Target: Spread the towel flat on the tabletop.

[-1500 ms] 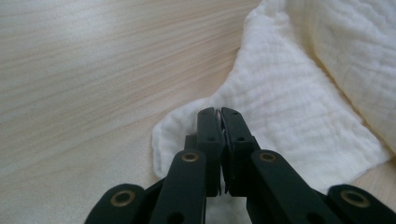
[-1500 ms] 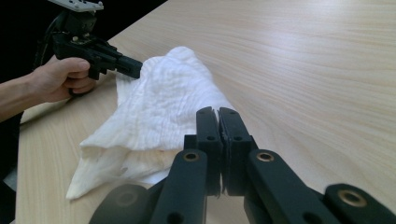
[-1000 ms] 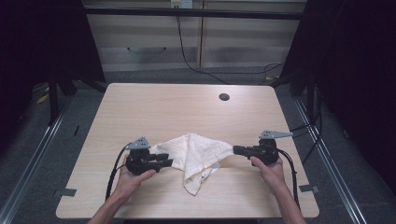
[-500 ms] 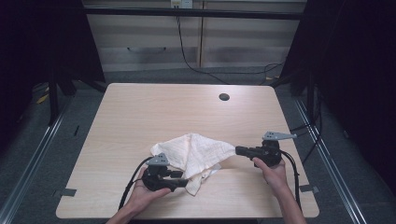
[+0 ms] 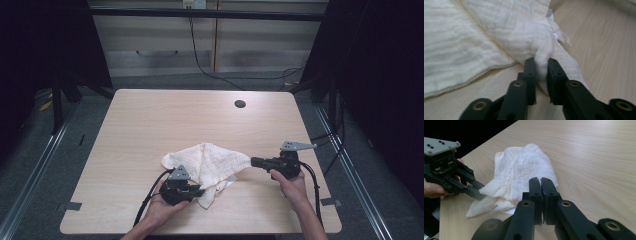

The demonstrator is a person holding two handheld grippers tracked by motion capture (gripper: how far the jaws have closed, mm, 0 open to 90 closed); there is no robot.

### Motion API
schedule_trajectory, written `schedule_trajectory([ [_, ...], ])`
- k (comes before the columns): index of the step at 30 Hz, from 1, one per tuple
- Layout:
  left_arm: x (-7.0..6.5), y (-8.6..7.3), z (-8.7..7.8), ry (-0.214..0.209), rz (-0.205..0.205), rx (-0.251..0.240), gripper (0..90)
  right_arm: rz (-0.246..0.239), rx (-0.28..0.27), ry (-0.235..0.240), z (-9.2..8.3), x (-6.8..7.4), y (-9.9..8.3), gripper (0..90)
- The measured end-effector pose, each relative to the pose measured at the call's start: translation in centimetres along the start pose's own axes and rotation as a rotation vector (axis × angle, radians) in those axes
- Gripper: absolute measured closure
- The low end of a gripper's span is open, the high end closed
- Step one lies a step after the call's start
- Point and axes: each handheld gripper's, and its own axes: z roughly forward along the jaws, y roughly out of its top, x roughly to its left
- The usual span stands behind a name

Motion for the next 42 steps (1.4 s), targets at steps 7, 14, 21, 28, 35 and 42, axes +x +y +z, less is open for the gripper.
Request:
schedule_trajectory([
  [7,0.6,0.3,-1.2,-0.029,-0.025,-0.056,86.4,-0.006,-0.014,0.003,-0.3,0.2,0.2,88.2],
  [14,2.3,0.9,-3.5,-0.030,-0.070,-0.113,86.5,-0.019,-0.052,0.013,-0.9,0.7,0.9,88.2],
  [21,2.6,1.6,-5.8,-0.020,-0.064,-0.189,86.7,-0.035,-0.072,0.007,-1.2,1.1,1.8,88.2],
  [28,3.0,3.0,-8.0,-0.018,-0.030,-0.241,87.3,-0.106,-0.128,0.008,-2.1,2.6,4.5,88.3],
  [35,3.6,4.7,-10.3,0.006,-0.011,-0.292,87.1,-0.150,-0.133,0.011,-2.4,4.0,6.9,88.3],
  [42,3.7,6.5,-13.2,0.034,0.025,-0.347,87.2,-0.214,-0.164,0.029,-2.9,6.1,10.0,88.3],
])
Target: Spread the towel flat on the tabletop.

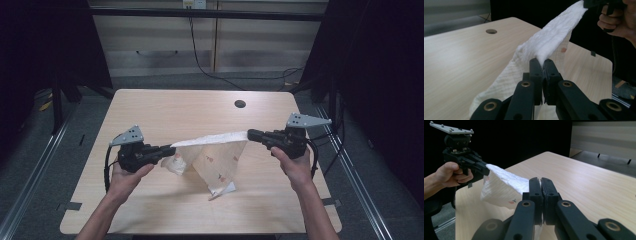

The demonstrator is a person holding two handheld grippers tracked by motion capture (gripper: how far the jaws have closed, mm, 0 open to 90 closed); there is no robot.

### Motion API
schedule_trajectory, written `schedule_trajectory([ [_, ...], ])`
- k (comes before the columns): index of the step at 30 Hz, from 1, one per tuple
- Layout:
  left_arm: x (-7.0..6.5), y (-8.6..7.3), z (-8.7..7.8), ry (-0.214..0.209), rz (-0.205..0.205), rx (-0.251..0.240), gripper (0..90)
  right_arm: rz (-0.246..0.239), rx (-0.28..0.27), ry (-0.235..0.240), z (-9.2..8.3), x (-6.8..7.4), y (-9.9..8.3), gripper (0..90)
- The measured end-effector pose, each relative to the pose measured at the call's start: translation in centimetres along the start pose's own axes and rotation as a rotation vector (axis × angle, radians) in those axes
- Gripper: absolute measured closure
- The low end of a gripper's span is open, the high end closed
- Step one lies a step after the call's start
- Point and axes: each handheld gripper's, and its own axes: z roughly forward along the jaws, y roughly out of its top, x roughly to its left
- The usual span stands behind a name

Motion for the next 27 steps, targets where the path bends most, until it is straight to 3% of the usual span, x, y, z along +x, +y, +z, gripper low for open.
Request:
schedule_trajectory([
  [14,0.2,4.5,-1.8,0.010,0.062,-0.084,87.2,-0.032,-0.063,-0.002,-0.3,0.3,3.3,88.3],
  [27,-0.1,5.5,-2.3,0.006,0.083,-0.088,87.0,-0.047,-0.079,0.005,-1.2,1.1,4.2,88.2],
])
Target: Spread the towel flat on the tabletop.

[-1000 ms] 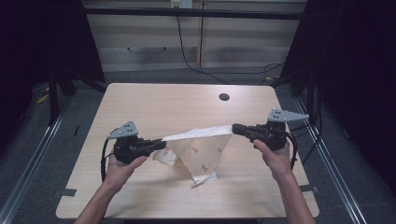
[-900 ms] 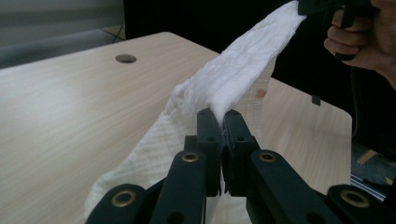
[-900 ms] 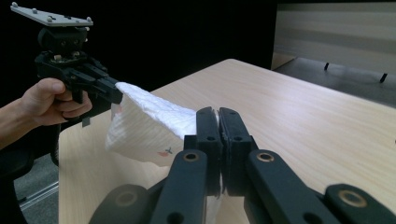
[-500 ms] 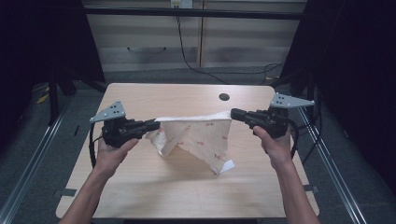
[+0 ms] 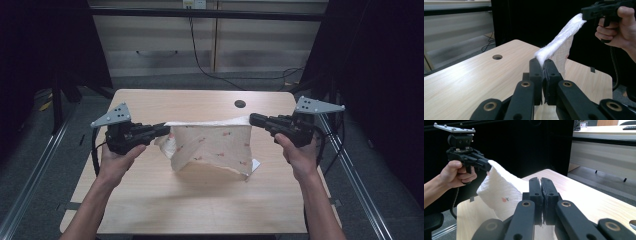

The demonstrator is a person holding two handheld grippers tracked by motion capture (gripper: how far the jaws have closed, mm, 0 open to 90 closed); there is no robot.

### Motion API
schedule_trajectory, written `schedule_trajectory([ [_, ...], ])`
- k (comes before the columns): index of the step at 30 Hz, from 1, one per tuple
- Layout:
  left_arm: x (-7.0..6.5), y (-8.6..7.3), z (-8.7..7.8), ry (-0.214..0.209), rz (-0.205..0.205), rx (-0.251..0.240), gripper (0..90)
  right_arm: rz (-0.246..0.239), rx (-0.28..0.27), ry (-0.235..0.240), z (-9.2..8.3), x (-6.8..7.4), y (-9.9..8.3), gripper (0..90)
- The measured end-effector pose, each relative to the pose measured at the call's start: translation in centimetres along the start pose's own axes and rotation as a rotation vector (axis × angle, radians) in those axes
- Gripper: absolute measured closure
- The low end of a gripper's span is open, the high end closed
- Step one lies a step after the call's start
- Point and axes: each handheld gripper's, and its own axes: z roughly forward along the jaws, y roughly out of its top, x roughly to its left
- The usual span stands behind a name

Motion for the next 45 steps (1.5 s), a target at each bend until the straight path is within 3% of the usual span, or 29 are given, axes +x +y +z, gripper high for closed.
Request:
schedule_trajectory([
  [7,-1.0,0.9,-1.3,-0.014,0.047,-0.015,87.1,-0.021,-0.001,0.023,-1.1,1.7,0.5,88.2],
  [12,-1.3,0.7,-1.2,-0.015,0.029,-0.014,87.2,-0.030,-0.003,0.016,-1.4,2.3,0.3,88.2],
  [20,-2.4,-0.5,-2.2,-0.041,0.018,-0.021,87.3,0.003,-0.024,0.049,-2.5,4.0,-1.2,88.3],
  [24,-3.5,-0.2,-3.4,-0.054,0.027,-0.037,87.3,-0.037,-0.052,0.048,-3.6,6.4,-0.7,88.3],
  [26,-4.2,0.3,-4.2,-0.067,0.027,-0.049,87.3,-0.043,-0.064,0.050,-3.8,6.8,-0.5,88.3],
  [27,-4.7,0.6,-4.5,-0.062,0.053,-0.053,87.3,-0.049,-0.074,0.052,-4.0,7.2,-0.3,88.2],
  [29,-4.9,1.0,-4.6,-0.059,0.065,-0.038,87.3,-0.069,-0.079,0.034,-4.3,7.6,0.0,88.2],
  [33,-2.6,0.0,-2.8,-0.033,0.014,0.018,87.2,-0.021,-0.039,0.022,-2.9,5.7,-0.8,88.3],
  [34,-1.9,-0.6,-2.0,-0.024,0.001,0.045,87.2,0.032,0.006,0.022,-1.4,4.0,-2.1,88.2],
  [35,-1.0,-1.2,-1.2,-0.017,-0.016,0.065,87.2,0.032,0.006,0.022,-1.4,4.0,-2.1,88.2],
  [36,-0.2,-1.7,-0.3,-0.007,-0.034,0.086,87.2,0.083,0.047,0.015,0.1,2.0,-3.5,88.2],
  [37,0.6,-2.3,0.4,0.010,-0.051,0.104,87.2,0.083,0.047,0.015,0.1,2.0,-3.5,88.2],
  [39,2.2,-3.3,2.0,0.033,-0.086,0.151,87.1,0.124,0.097,-0.012,1.8,-0.5,-5.0,88.2],
  [40,2.8,-3.8,2.7,0.039,-0.094,0.170,87.1,0.124,0.097,-0.012,1.8,-0.5,-5.0,88.2],
  [42,3.6,-4.5,3.9,0.063,-0.091,0.198,87.0,0.138,0.136,-0.031,2.9,-1.8,-5.8,88.2],
  [44,4.6,-4.9,4.9,0.081,-0.087,0.230,87.0,0.111,0.173,-0.051,4.0,-2.8,-6.4,88.3],
  [45,4.9,-5.1,5.2,0.090,-0.090,0.235,86.9,0.120,0.188,-0.062,4.6,-3.5,-6.8,88.2],
])
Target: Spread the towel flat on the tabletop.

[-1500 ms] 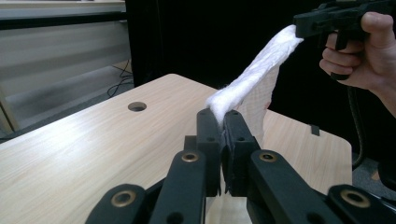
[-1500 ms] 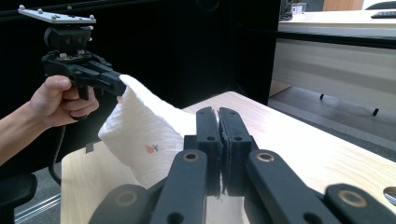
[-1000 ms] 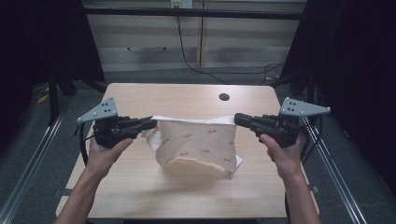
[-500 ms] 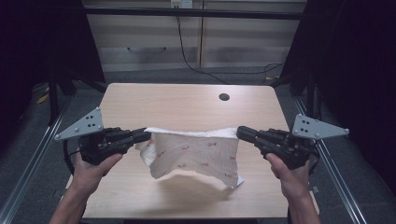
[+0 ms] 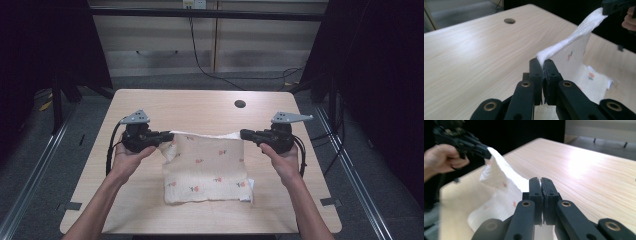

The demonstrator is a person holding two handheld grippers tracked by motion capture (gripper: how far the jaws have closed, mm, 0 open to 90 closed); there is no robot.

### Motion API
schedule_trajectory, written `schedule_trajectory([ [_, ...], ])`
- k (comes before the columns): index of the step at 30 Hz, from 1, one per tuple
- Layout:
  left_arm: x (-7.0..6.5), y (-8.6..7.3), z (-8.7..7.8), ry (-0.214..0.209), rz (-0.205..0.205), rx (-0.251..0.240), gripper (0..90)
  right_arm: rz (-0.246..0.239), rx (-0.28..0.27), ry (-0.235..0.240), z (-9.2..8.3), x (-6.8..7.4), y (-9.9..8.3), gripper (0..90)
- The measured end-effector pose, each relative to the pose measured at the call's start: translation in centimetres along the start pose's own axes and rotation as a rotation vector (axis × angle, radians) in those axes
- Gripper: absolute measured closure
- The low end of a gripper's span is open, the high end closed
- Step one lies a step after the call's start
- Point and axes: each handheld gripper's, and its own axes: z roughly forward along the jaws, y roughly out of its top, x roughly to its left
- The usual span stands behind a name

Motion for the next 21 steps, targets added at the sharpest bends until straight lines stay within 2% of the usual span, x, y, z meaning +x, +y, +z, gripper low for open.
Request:
schedule_trajectory([
  [3,1.7,-0.5,1.3,0.001,-0.052,0.001,86.2,0.036,0.018,-0.009,1.4,-1.5,-0.3,88.1],
  [4,2.1,-0.8,1.8,0.007,-0.069,0.009,85.5,0.066,0.037,-0.013,2.4,-2.5,-0.7,88.1],
  [5,2.5,-1.2,2.4,0.007,-0.082,0.023,85.5,0.066,0.037,-0.013,2.4,-2.5,-0.7,88.1],
  [7,3.1,-1.8,3.4,0.028,-0.086,0.052,83.7,0.107,0.067,-0.033,3.7,-4.0,-1.3,88.0],
  [8,3.5,-2.0,3.7,0.036,-0.088,0.059,83.7,0.107,0.067,-0.033,3.7,-4.0,-1.3,88.0],
  [9,3.8,-2.1,4.0,0.052,-0.098,0.062,77.7,0.119,0.070,-0.047,4.4,-4.9,-1.6,87.7],
  [10,4.2,-2.1,4.1,0.070,-0.112,0.059,77.7,0.119,0.070,-0.047,4.4,-4.9,-1.6,87.7],
  [12,4.9,-2.0,4.0,0.087,-0.141,0.043,75.6,0.138,0.065,-0.059,4.9,-5.9,-1.7,86.5],
  [15,5.5,-1.9,3.5,0.114,-0.172,0.013,67.5,0.161,0.073,-0.099,5.7,-7.2,-1.8,77.9],
  [16,5.6,-1.9,3.3,0.122,-0.179,0.010,65.2,0.167,0.077,-0.132,5.9,-7.6,-1.9,75.8],
  [17,5.7,-1.9,3.0,0.124,-0.182,0.000,64.6,0.196,0.070,-0.160,5.8,-8.2,-2.1,71.5],
  [21,6.2,-2.7,2.0,0.135,-0.203,-0.016,65.0,0.209,0.061,-0.181,5.3,-8.5,-2.5,70.4],
])
